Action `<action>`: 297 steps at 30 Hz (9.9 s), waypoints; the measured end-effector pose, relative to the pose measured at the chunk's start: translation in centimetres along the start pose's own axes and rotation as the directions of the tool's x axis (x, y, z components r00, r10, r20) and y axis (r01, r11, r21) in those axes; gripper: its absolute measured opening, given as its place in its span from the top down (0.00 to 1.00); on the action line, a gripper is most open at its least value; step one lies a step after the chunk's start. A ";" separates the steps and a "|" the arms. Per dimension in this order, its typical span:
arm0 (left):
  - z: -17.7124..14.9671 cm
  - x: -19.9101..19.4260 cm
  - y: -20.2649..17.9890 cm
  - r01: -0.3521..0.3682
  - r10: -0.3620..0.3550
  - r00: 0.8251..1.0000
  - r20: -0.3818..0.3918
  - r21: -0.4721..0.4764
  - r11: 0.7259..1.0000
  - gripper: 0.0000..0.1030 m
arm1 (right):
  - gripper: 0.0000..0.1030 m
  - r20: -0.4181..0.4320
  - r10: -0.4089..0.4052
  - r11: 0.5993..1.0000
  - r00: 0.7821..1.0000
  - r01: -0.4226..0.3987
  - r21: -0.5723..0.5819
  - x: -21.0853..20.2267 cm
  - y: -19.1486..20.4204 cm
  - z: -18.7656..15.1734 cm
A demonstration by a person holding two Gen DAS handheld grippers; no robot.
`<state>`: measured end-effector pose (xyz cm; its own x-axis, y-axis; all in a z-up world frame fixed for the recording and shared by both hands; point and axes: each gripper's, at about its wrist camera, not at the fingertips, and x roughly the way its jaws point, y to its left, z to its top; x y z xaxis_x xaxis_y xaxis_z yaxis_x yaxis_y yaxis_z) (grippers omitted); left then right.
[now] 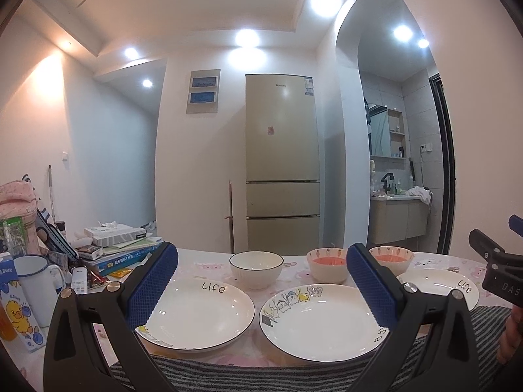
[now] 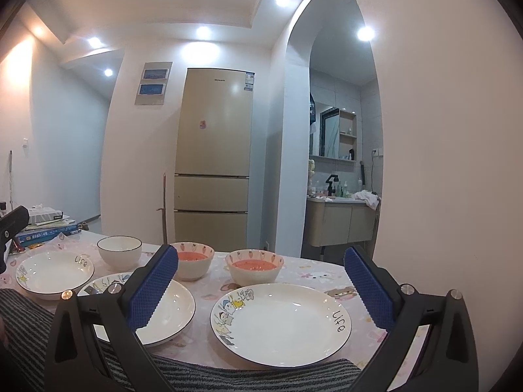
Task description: Organize plates and bowls
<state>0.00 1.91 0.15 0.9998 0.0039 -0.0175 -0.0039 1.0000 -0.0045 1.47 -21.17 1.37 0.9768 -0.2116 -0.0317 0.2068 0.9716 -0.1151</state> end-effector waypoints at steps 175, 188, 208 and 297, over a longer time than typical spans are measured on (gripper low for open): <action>10.4 30.3 3.3 0.081 -0.197 0.725 -0.660 -0.202 0.976 0.91 | 0.75 -0.605 0.570 0.821 0.556 -0.402 0.405 30.4 16.1 10.3; 5.9 34.2 -5.0 0.184 -0.260 0.653 -0.711 -0.183 0.966 0.88 | 0.71 -0.621 0.466 0.880 0.630 -0.260 0.397 33.4 8.8 8.0; 0.1 37.3 -9.9 0.233 -0.225 0.648 -0.728 -0.092 0.968 0.87 | 0.71 -0.744 0.418 0.904 0.522 -0.160 0.396 39.4 7.2 -0.8; 5.4 33.9 -6.4 0.262 -0.309 0.751 -0.584 -0.166 0.951 0.42 | 0.73 -0.729 0.181 0.983 0.660 -0.143 0.115 36.9 8.3 3.3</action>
<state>33.99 -4.32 4.98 0.7417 -0.3089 -0.5954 0.2553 0.9508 -0.1753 39.39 -20.55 2.54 0.6423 -0.0412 -0.7654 0.0701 0.9975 0.0051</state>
